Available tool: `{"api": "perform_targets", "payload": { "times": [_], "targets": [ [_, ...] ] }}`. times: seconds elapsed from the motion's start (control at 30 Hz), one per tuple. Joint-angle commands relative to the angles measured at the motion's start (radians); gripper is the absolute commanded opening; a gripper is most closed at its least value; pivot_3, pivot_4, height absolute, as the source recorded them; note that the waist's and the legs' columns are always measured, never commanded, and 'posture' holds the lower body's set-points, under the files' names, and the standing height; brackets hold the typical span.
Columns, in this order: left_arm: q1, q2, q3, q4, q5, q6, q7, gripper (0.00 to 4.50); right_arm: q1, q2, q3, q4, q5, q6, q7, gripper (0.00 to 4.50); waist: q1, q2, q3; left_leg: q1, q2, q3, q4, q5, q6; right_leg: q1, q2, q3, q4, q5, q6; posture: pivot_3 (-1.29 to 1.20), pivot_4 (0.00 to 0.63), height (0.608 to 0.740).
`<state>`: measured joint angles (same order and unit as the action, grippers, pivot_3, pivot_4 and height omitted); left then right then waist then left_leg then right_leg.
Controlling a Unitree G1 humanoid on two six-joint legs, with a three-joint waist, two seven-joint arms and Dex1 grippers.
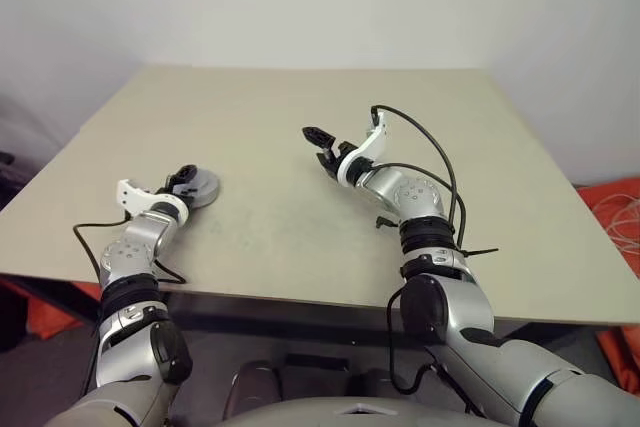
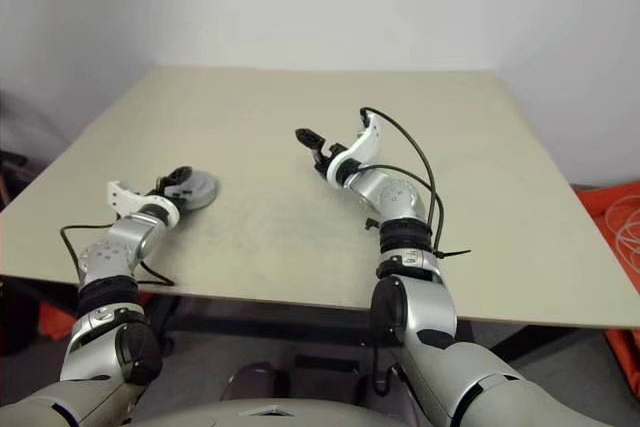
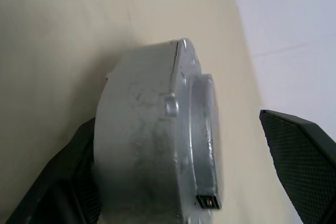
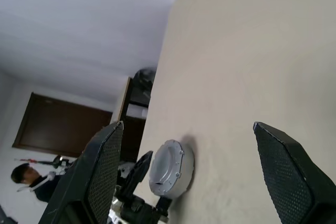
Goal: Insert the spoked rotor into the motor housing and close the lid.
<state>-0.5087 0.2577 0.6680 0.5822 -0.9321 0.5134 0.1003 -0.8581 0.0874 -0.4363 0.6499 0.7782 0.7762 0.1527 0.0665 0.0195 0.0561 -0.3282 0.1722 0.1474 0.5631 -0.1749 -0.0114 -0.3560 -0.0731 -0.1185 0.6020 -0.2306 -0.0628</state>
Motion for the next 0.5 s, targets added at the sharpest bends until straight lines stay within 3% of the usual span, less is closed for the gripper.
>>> {"api": "perform_targets", "payload": {
  "times": [0.03, 0.17, 0.2, 0.23, 0.27, 0.3, 0.33, 0.37, 0.4, 0.43, 0.5],
  "targets": [
    [0.072, 0.064, 0.022, 0.114, 0.160, -0.135, 0.151, 4.49, -0.004, -0.008, 0.013, -0.012, -0.008, 0.003, 0.017, 4.50, -0.024, 0.004, -0.002, 0.003, 0.002, -0.002, 0.000, 0.000, -0.001, 0.000, 0.000, -0.005, -0.002, 0.000, 0.000, 0.00, 0.000, 0.740],
    [0.072, 0.067, 0.025, 0.143, 0.195, -0.187, 0.194, 4.49, 0.000, -0.008, 0.015, -0.017, -0.008, 0.009, 0.017, 4.50, -0.076, 0.030, -0.004, 0.005, 0.020, -0.029, 0.001, -0.006, -0.012, 0.011, -0.002, -0.066, -0.038, 0.000, 0.000, 0.00, 0.000, 0.740],
    [0.071, 0.067, 0.026, 0.145, 0.198, -0.192, 0.197, 4.49, 0.000, -0.008, 0.015, -0.018, -0.008, 0.011, 0.017, 4.50, -0.082, 0.025, -0.002, 0.005, 0.025, -0.038, 0.001, -0.008, -0.014, 0.013, -0.002, -0.074, -0.032, -0.001, 0.001, 0.00, 0.000, 0.740],
    [0.072, 0.067, 0.024, 0.147, 0.204, -0.195, 0.199, 4.49, 0.002, -0.007, 0.015, -0.022, -0.008, 0.013, 0.017, 4.50, -0.079, 0.008, -0.004, 0.007, 0.023, -0.040, 0.002, -0.009, -0.017, 0.008, -0.002, -0.055, 0.006, -0.012, 0.018, 0.00, 0.000, 0.740],
    [0.071, 0.068, 0.023, 0.152, 0.213, -0.203, 0.204, 4.49, 0.003, -0.008, 0.016, -0.021, -0.009, 0.015, 0.018, 4.50, -0.071, -0.014, -0.003, 0.012, 0.011, -0.032, 0.005, -0.009, -0.020, 0.010, -0.003, 0.010, 0.065, -0.031, 0.009, 0.00, 0.000, 0.740],
    [0.070, 0.068, 0.022, 0.156, 0.219, -0.208, 0.209, 4.49, 0.004, -0.009, 0.017, -0.020, -0.010, 0.015, 0.018, 4.50, -0.054, -0.012, -0.004, 0.024, -0.003, -0.027, 0.014, -0.019, -0.033, -0.007, 0.000, 0.028, 0.080, -0.053, -0.013, 0.00, 0.000, 0.740],
    [0.071, 0.068, 0.022, 0.157, 0.224, -0.212, 0.211, 4.49, 0.005, -0.008, 0.017, -0.021, -0.010, 0.017, 0.018, 4.50, -0.041, -0.006, -0.005, 0.017, -0.004, -0.026, 0.041, -0.040, -0.045, -0.010, 0.000, 0.026, 0.079, -0.055, -0.016, 0.00, 0.000, 0.740],
    [0.071, 0.069, 0.019, 0.162, 0.240, -0.226, 0.222, 4.49, 0.006, -0.009, 0.018, -0.021, -0.011, 0.019, 0.019, 4.50, -0.035, -0.003, -0.007, 0.006, -0.008, -0.030, 0.071, -0.039, -0.045, -0.019, 0.000, 0.022, 0.075, -0.055, -0.015, 0.00, 0.000, 0.740],
    [0.072, 0.071, 0.014, 0.168, 0.259, -0.238, 0.236, 4.49, 0.007, -0.009, 0.020, -0.020, -0.012, 0.021, 0.020, 4.50, -0.029, 0.007, -0.011, 0.000, -0.017, -0.033, 0.063, -0.038, -0.047, -0.027, 0.000, 0.017, 0.072, -0.053, -0.012, 0.00, 0.000, 0.740],
    [0.073, 0.074, 0.009, 0.175, 0.280, -0.254, 0.252, 4.49, 0.007, -0.010, 0.021, -0.020, -0.013, 0.023, 0.021, 4.50, -0.023, 0.007, -0.012, -0.008, -0.023, -0.033, 0.038, -0.032, -0.029, -0.035, 0.008, 0.010, 0.072, -0.049, -0.007, 0.00, 0.000, 0.740],
    [0.077, 0.080, -0.002, 0.189, 0.320, -0.281, 0.285, 4.49, 0.008, -0.010, 0.023, -0.022, -0.016, 0.029, 0.024, 4.50, -0.025, 0.010, -0.014, -0.009, -0.010, -0.040, 0.033, -0.033, -0.033, -0.034, 0.022, 0.007, 0.056, -0.032, -0.011, 0.00, 0.000, 0.740]
  ]
}}
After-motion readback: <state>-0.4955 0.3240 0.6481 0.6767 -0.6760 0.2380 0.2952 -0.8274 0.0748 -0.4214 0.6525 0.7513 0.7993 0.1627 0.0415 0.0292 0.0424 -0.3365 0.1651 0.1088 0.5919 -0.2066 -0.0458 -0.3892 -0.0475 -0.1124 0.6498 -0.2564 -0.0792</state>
